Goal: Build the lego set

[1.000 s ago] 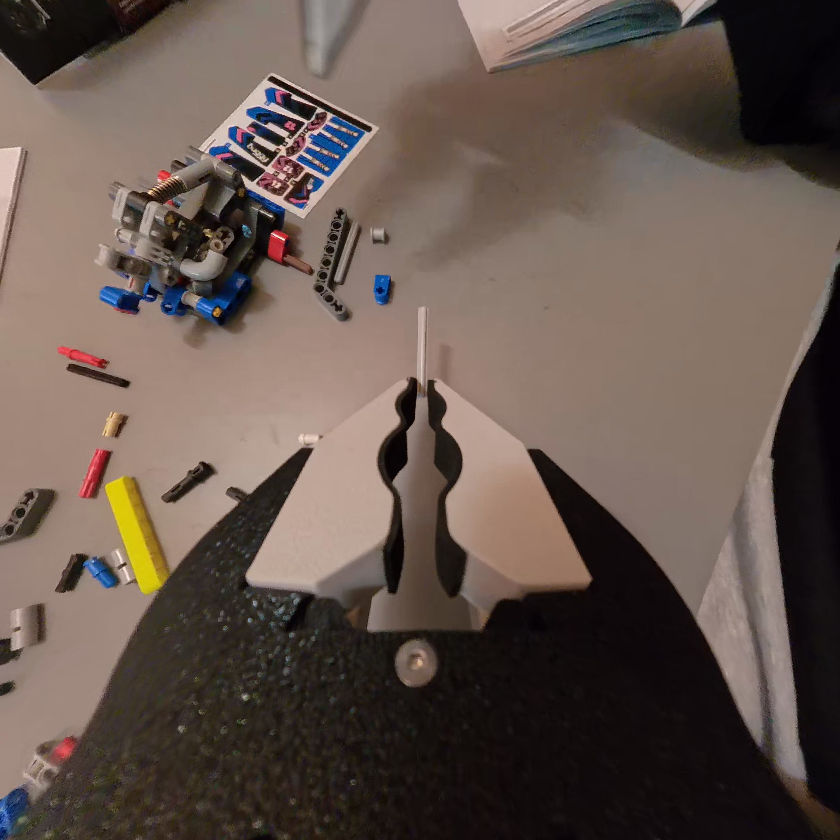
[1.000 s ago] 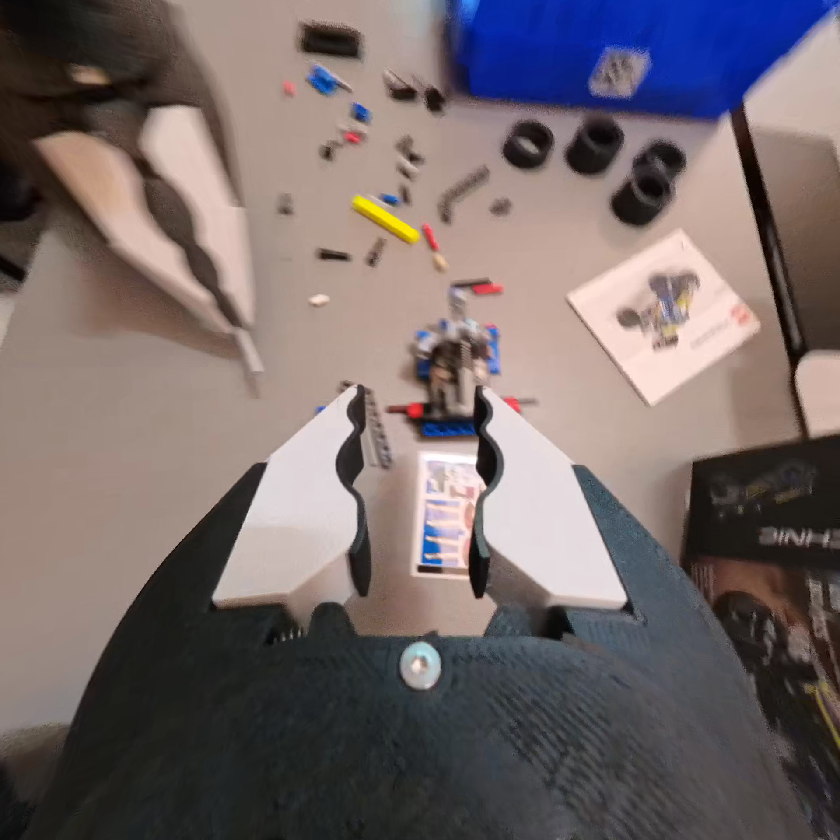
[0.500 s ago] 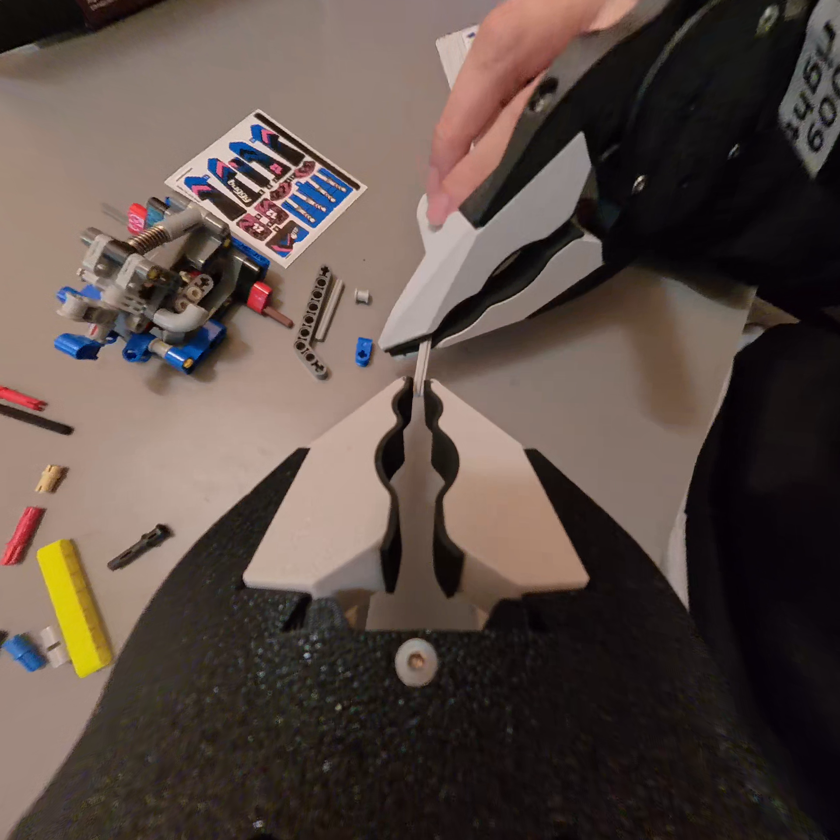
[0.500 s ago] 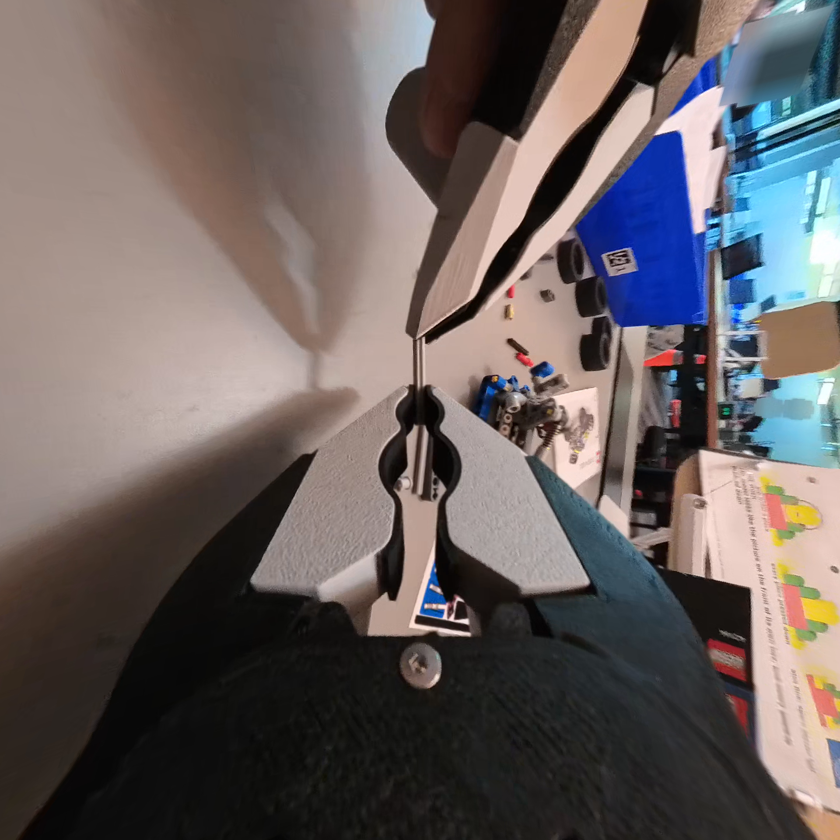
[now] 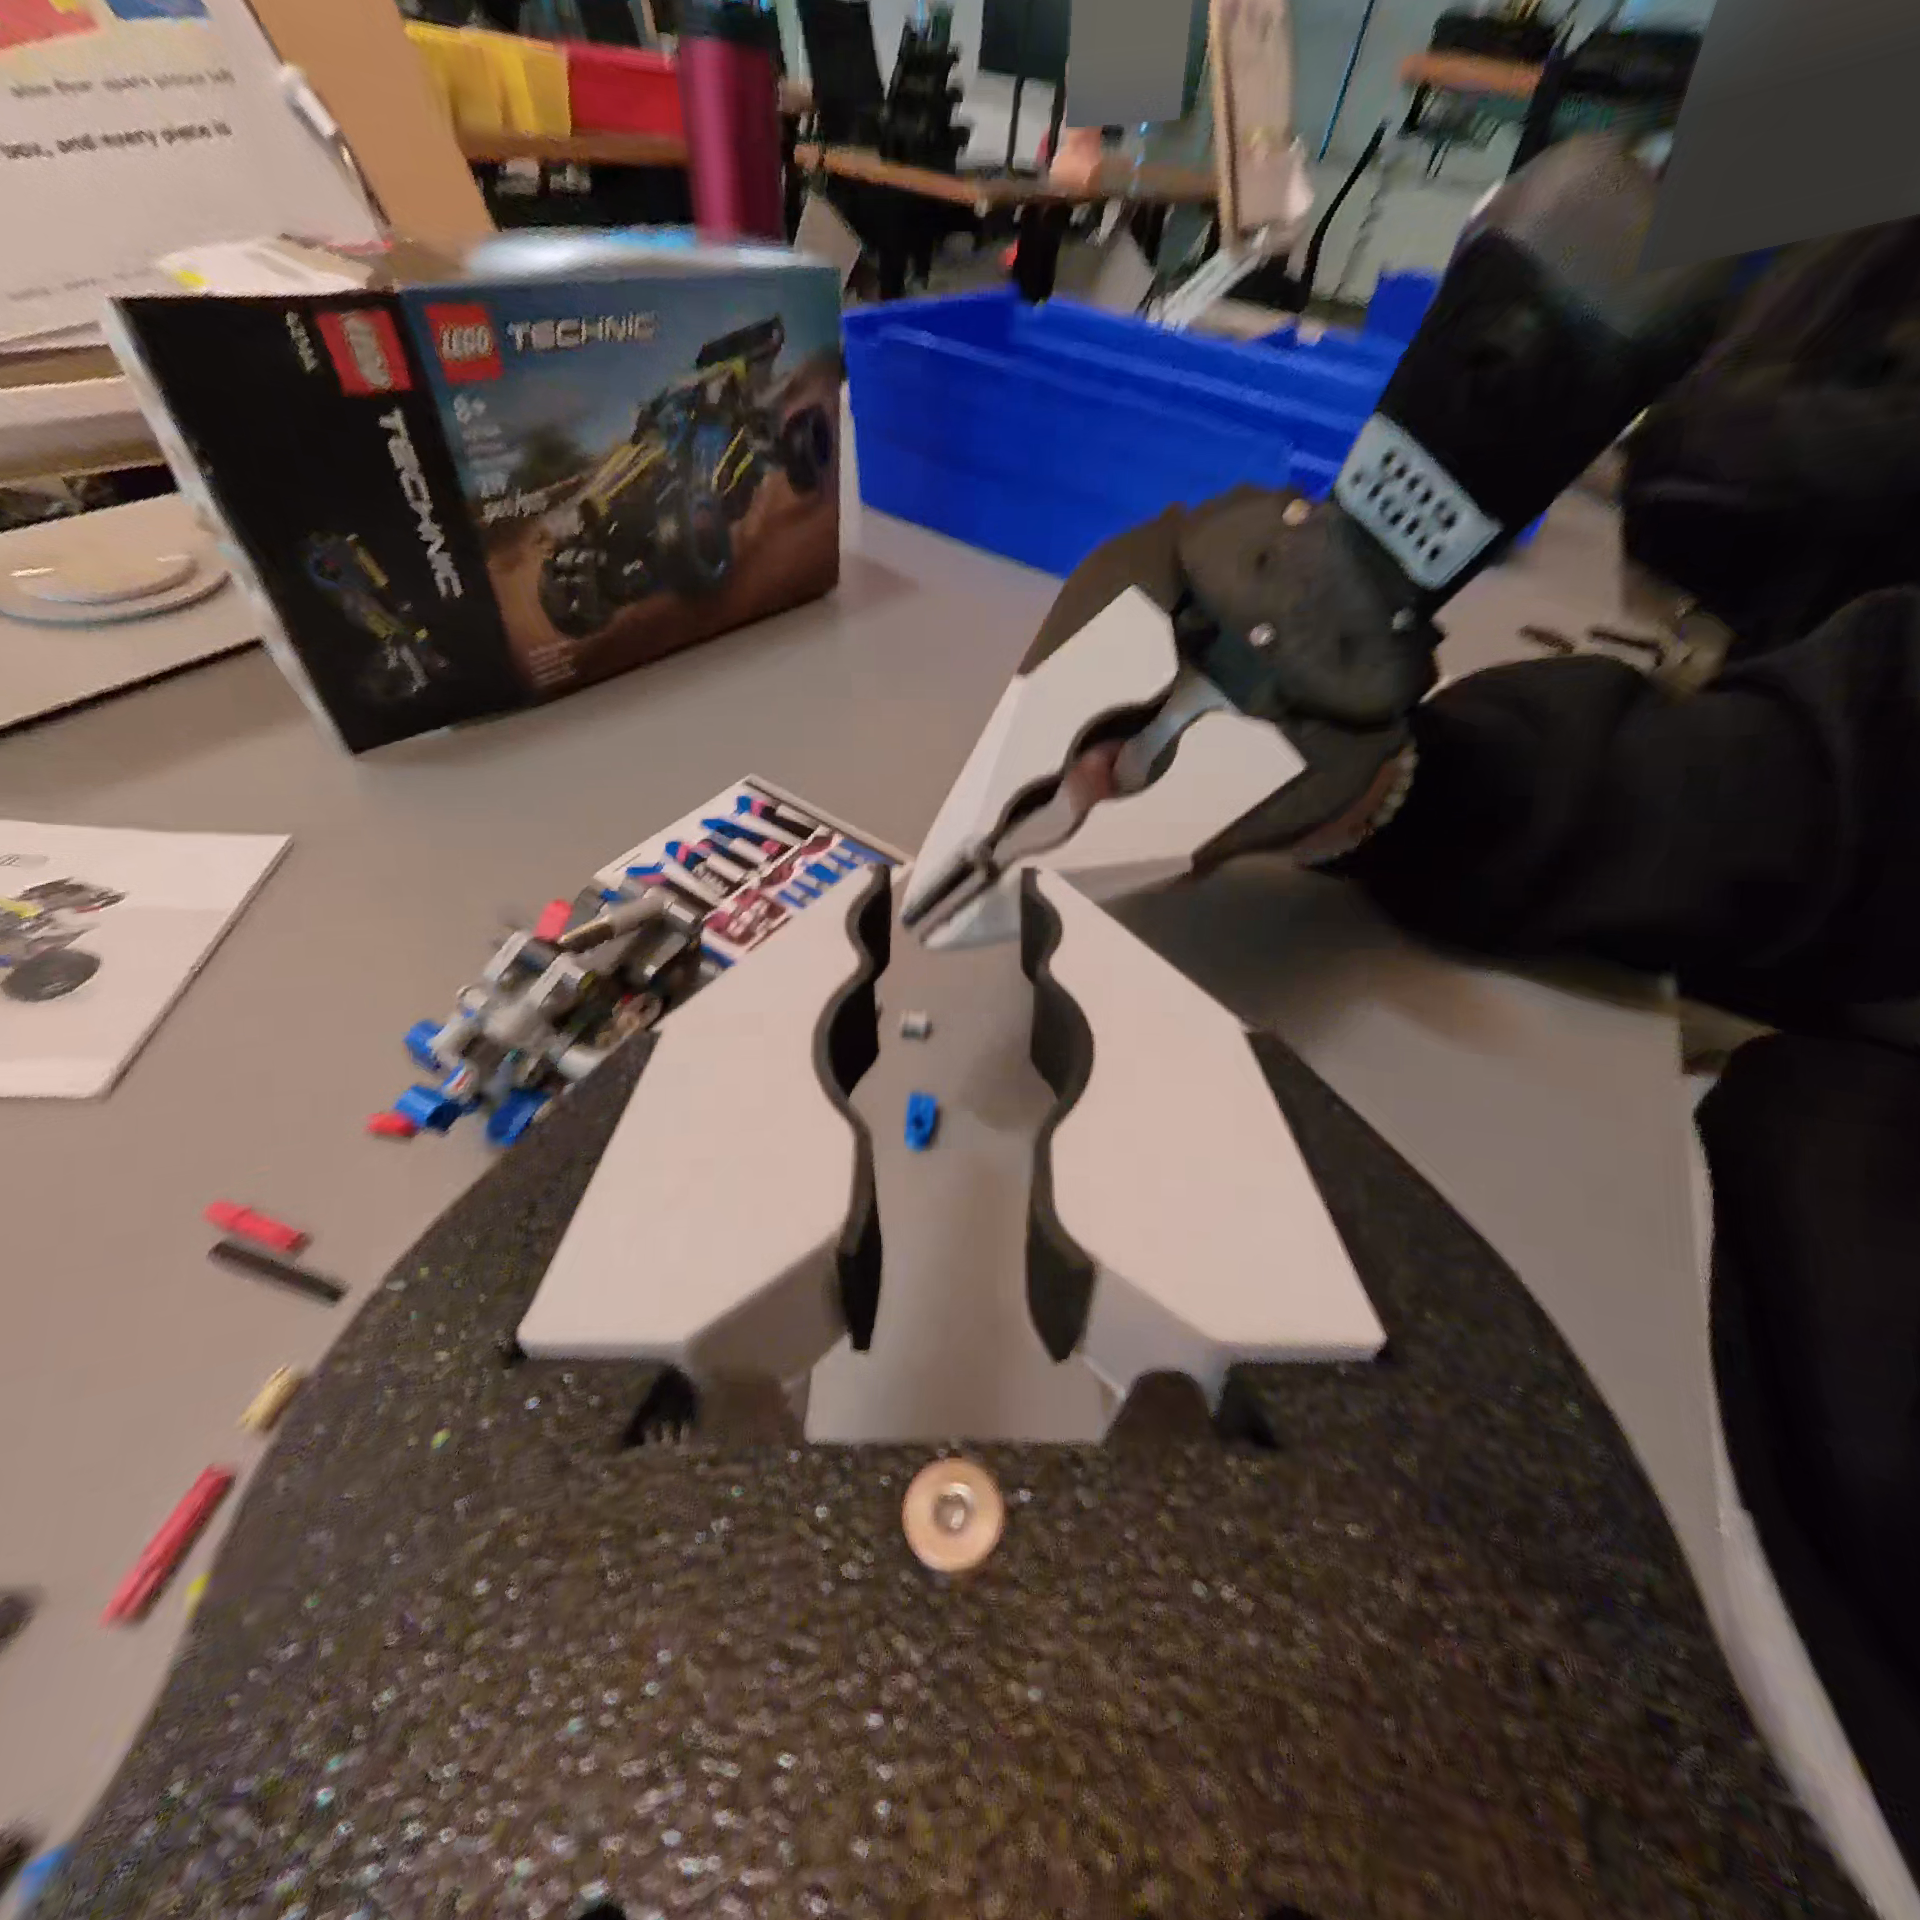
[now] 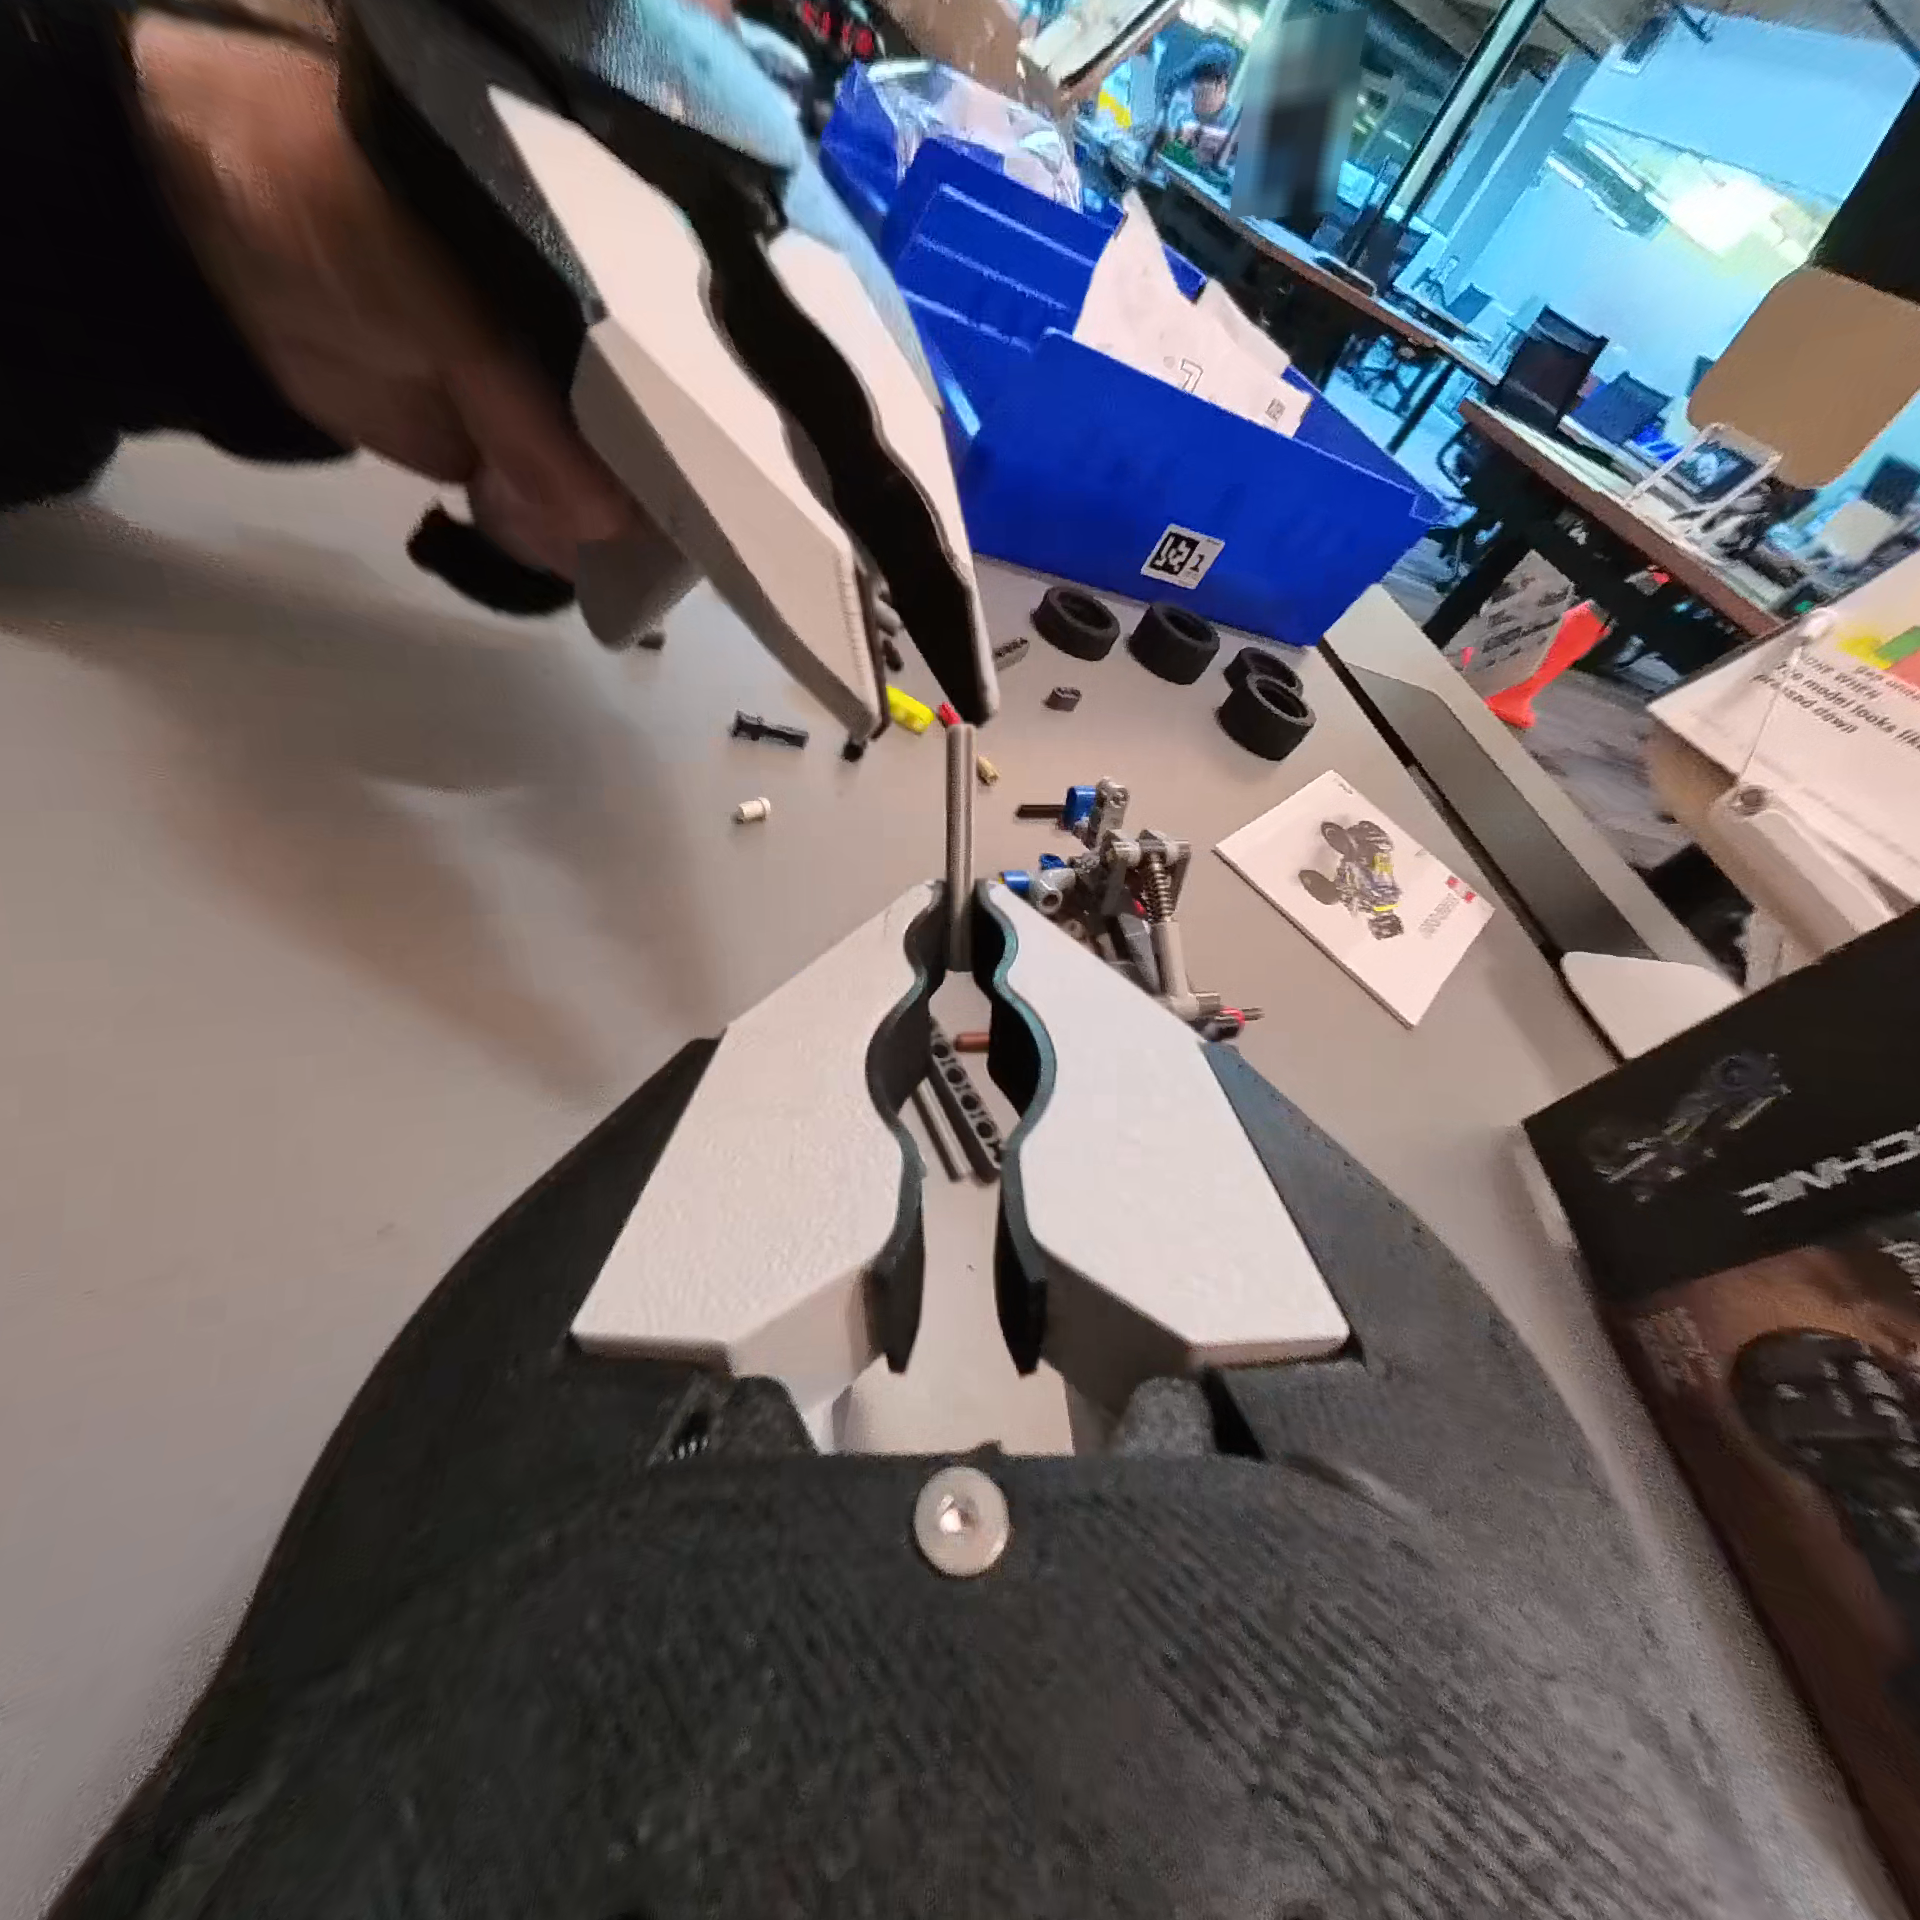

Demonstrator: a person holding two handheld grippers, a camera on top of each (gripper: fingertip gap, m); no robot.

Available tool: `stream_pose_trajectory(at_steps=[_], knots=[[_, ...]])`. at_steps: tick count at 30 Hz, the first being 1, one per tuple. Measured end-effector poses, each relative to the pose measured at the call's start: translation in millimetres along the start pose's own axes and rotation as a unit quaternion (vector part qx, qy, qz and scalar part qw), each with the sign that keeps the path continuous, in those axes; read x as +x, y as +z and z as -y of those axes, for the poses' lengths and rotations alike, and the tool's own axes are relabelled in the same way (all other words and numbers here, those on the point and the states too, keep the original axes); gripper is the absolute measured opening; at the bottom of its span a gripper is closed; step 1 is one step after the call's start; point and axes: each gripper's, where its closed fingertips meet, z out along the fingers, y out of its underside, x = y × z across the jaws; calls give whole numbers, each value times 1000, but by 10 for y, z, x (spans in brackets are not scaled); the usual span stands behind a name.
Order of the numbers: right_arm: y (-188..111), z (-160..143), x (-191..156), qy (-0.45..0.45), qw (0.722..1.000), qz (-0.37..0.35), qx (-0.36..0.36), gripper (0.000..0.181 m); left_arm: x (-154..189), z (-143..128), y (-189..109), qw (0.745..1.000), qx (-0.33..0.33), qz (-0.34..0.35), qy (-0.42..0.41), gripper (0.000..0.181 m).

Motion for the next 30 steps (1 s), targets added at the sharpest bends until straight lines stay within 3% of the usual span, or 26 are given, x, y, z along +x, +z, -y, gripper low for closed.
stream_pose_trajectory(at_steps=[3, 5, 13, 16, 17, 22, 26, 30], knots=[[21, 38, -51, 30, 999, 17, 18, 1, 79, 63, 58, 999, 33, -28, -4, 15], [22, 38, -64, 30, 999, 23, 16, 1, 26, 51, 63, 999, 39, -10, 8, 2], [42, 67, -103, 39, 998, 32, 26, 1, 77, 50, 4, 997, 43, -29, 52, 9], [40, 76, -107, 40, 998, 34, 30, 1, 64, -16, 38, 999, 19, -26, 40, 13], [37, 81, -107, 42, 998, 35, 32, 1, 67, -27, 44, 999, 16, -27, 41, 4], [44, 19, -139, 23, 999, 45, 17, 1, 83, -106, 69, 998, -17, -38, 47, 1], [42, -291, -291, 40, 989, 125, -64, 21, -16, -324, 35, 995, -85, -44, 39, 1], [80, -410, -344, 34, 984, 144, -103, 15, -76, -460, 25, 990, -122, -72, 19, 1]])
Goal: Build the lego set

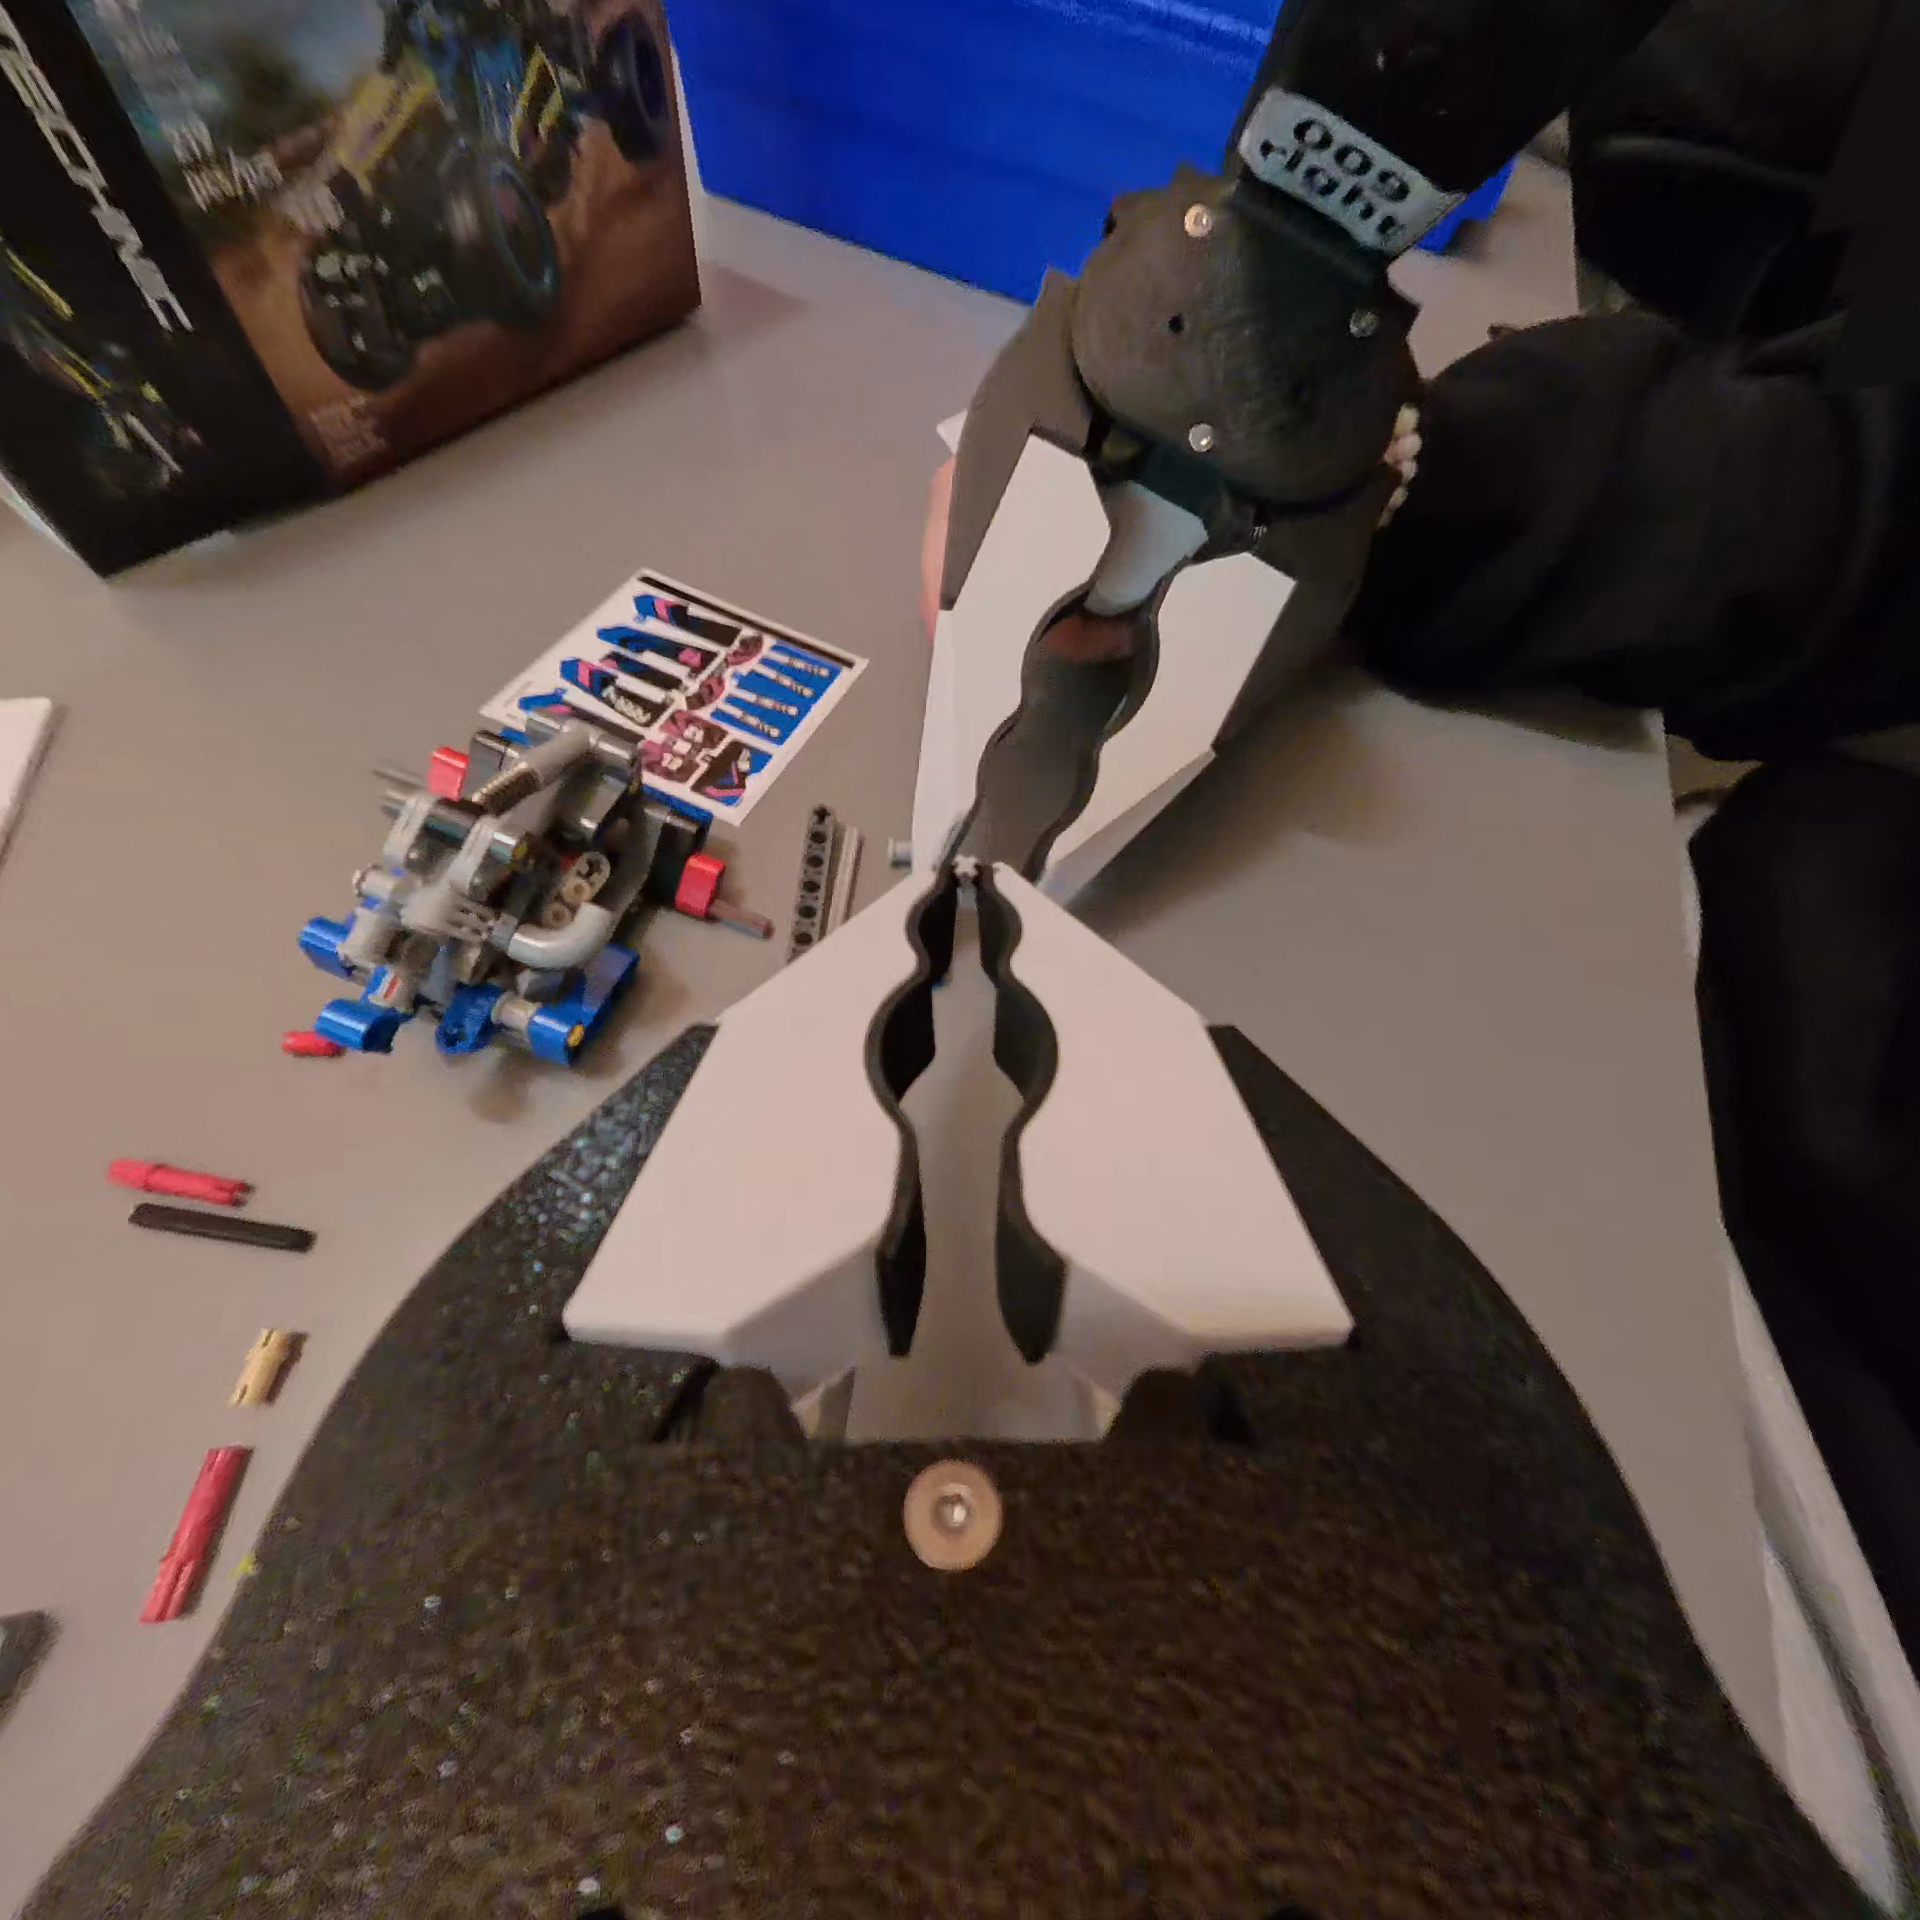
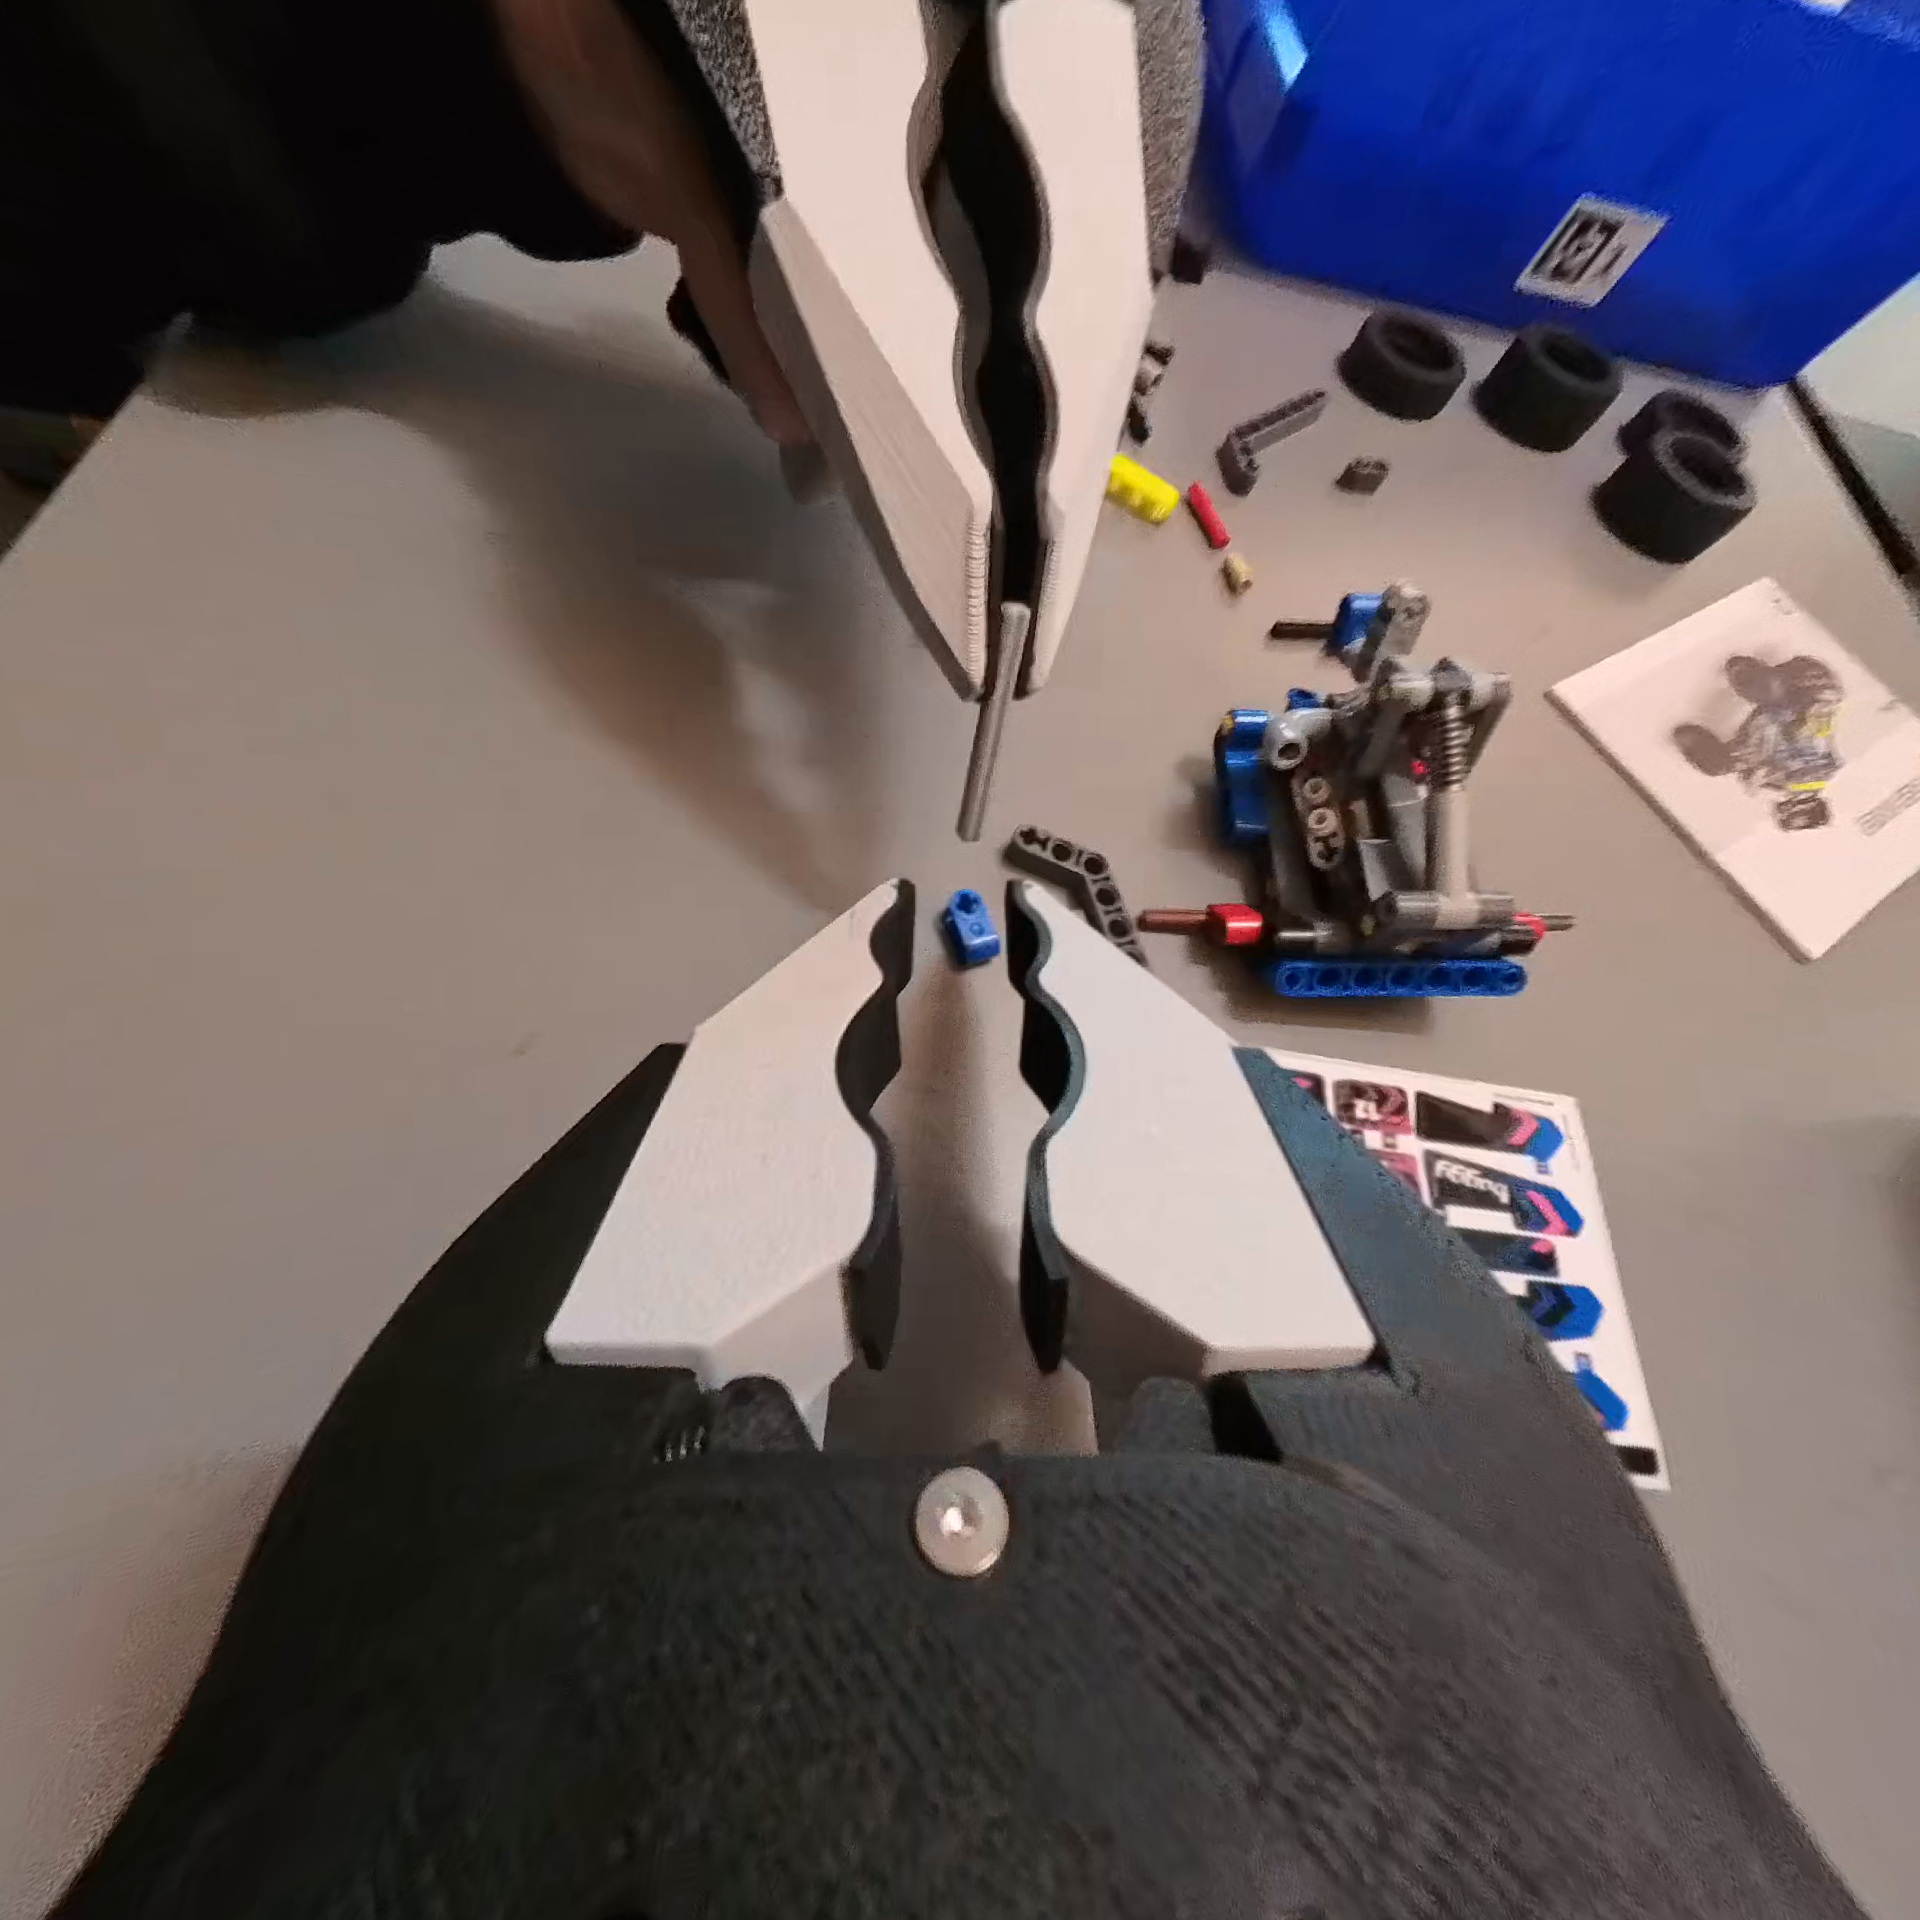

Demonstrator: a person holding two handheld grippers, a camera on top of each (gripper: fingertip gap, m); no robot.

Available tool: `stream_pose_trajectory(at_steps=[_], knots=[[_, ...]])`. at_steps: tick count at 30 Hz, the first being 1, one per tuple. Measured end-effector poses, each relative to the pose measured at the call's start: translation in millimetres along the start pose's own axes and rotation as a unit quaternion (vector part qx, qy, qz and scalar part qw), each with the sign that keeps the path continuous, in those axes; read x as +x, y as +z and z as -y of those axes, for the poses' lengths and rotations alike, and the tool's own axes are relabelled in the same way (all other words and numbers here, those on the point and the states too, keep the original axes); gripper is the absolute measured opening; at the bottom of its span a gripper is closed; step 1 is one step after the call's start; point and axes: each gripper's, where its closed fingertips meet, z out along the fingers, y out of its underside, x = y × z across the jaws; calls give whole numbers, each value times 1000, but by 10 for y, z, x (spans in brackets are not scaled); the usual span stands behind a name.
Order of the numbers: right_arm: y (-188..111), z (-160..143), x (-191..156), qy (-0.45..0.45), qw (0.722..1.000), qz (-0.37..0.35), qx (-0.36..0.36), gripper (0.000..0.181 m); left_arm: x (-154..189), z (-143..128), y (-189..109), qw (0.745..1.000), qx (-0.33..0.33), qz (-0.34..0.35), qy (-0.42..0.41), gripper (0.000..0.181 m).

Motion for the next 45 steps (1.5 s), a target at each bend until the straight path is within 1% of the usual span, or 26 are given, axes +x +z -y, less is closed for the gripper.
stream_pose_trajectory(at_steps=[3, 7, 9, 11, 16, 20, 24, 30, 34, 37, 40, 41, 45], knots=[[111, -186, 3, -13, 998, 7, -67, 16, -55, -76, 28, 1000, -25, -7, 5, 1], [155, -160, 39, -1, 998, 16, -64, 13, -50, -99, 63, 998, -47, -13, 32, 1], [154, -162, 31, -8, 998, 21, -63, 11, -26, -131, 66, 996, -69, -17, 51, 1], [154, -162, 20, -13, 998, 22, -62, 9, -11, -118, 74, 995, -75, -18, 64, 1], [156, -166, 14, -2, 997, 32, -63, 8, -43, -211, 117, 989, -119, -18, 86, 1], [158, -165, 2, 0, 997, 38, -63, 8, -49, -213, 143, 986, -132, -18, 103, 1], [157, -166, -4, 3, 997, 43, -63, 8, -22, -231, 138, 977, -170, -22, 126, 1], [158, -166, -4, 7, 997, 46, -64, 8, -24, -212, 176, 972, -223, 10, 78, 1], [158, -166, -9, 11, 997, 51, -64, 8, -10, -218, 177, 960, -265, 22, 93, 1], [159, -166, -9, 12, 997, 52, -64, 8, 18, -216, 226, 961, -258, 18, 100, 1], [157, -165, -28, 12, 996, 60, -63, 8, 72, -235, 295, 966, -236, -6, 106, 1], [158, -164, -31, 12, 996, 61, -63, 7, 49, -222, 277, 970, -220, -6, 103, 1], [157, -165, -36, 7, 996, 60, -63, 7, 23, -203, 212, 991, -112, -9, 70, 1]])
